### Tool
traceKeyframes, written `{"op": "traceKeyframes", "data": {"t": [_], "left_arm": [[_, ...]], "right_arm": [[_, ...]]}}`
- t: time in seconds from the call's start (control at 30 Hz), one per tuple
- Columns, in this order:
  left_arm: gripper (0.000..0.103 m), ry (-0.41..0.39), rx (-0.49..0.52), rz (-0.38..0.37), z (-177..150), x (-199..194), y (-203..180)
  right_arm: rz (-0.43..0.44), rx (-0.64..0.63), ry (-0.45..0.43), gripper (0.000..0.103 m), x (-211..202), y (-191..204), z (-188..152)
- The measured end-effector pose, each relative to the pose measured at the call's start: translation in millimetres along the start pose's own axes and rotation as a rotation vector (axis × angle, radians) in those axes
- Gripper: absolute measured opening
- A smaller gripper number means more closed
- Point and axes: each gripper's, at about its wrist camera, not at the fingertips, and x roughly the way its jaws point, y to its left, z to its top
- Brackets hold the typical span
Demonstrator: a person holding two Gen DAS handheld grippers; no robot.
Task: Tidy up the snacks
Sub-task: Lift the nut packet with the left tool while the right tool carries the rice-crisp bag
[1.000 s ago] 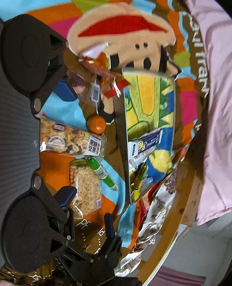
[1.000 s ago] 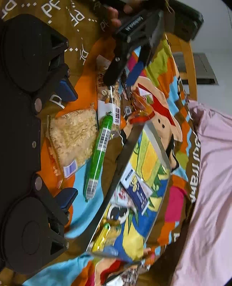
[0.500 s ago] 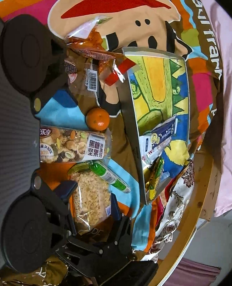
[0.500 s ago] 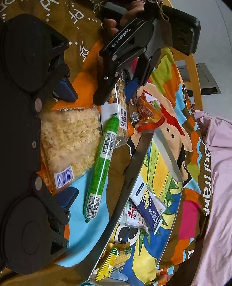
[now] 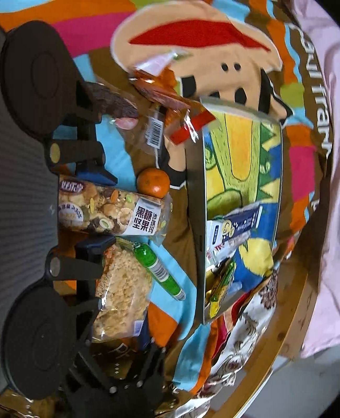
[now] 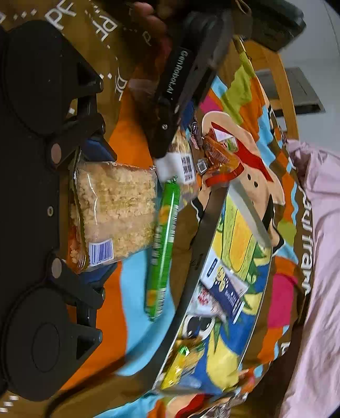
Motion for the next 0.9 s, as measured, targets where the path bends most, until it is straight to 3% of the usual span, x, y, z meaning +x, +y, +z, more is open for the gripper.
{"op": "traceKeyframes", "data": {"t": [0.27,0.5,0.8,0.83,0.87,0.9], "left_arm": [[0.040,0.006,-0.108,0.072,-20.6,-24.5,-20.7],[0.040,0.021,-0.122,0.079,-31.0,-44.8,-40.8],[0.040,0.030,-0.171,0.095,-25.2,-70.8,-54.9],[0.040,0.021,-0.169,0.093,-23.4,-73.2,-55.7],[0.040,0.008,-0.164,0.087,-21.0,-75.9,-56.2],[0.040,-0.007,-0.158,0.084,-17.9,-78.2,-57.1]], "right_arm": [[-0.063,0.042,0.027,0.080,-25.5,10.5,-8.2],[-0.132,-0.063,0.030,0.080,-47.2,35.1,-16.5],[-0.247,-0.181,-0.088,0.078,-73.6,54.0,-15.7],[-0.255,-0.180,-0.098,0.073,-75.1,53.3,-14.6],[-0.268,-0.180,-0.109,0.038,-76.2,52.7,-14.0],[-0.293,-0.188,-0.110,0.020,-76.0,52.0,-12.9]]}}
